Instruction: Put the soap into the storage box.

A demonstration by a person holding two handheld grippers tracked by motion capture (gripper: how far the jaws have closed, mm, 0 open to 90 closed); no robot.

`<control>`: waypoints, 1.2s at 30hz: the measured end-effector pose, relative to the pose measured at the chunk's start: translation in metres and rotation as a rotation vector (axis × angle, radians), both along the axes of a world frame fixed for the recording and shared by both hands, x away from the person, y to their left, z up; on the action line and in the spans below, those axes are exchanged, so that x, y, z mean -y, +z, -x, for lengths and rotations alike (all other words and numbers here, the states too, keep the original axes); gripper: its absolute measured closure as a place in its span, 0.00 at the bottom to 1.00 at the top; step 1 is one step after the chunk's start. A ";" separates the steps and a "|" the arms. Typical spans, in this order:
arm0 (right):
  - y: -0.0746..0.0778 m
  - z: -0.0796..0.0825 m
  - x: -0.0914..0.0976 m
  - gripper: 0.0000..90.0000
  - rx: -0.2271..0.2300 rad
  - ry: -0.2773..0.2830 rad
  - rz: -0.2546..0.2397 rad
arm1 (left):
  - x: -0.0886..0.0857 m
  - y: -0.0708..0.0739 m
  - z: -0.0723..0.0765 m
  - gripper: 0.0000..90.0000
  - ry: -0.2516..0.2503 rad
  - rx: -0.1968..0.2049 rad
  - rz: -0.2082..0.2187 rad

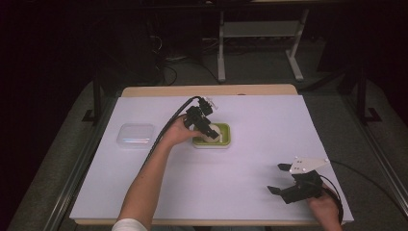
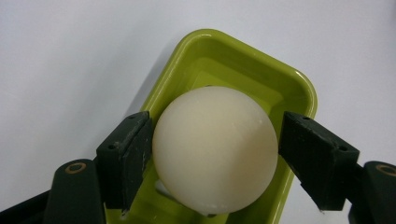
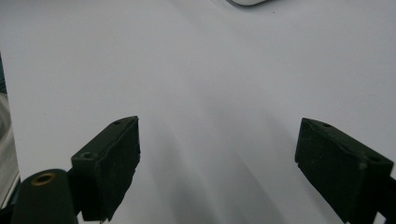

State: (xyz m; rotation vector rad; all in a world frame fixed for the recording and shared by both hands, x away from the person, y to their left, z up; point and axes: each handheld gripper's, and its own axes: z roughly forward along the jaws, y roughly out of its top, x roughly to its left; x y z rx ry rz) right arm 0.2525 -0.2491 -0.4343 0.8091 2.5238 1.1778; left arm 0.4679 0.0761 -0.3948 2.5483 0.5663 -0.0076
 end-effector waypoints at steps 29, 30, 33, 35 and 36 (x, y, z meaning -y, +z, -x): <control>-0.001 0.002 0.004 0.15 -0.013 -0.019 -0.001 | -0.023 0.028 0.020 0.23 -0.003 0.053 0.059; -0.001 0.002 0.004 0.15 -0.012 -0.018 0.000 | -0.023 0.028 0.021 0.23 -0.002 0.050 0.061; 0.000 0.002 0.003 0.15 -0.008 -0.015 -0.006 | -0.026 0.027 0.024 0.23 -0.002 0.048 0.055; 0.000 0.002 0.002 0.15 -0.008 -0.014 -0.002 | -0.028 0.026 0.026 0.23 -0.002 0.051 0.061; 0.000 0.002 0.002 0.15 -0.009 -0.012 0.000 | -0.028 0.026 0.027 0.23 0.001 0.051 0.066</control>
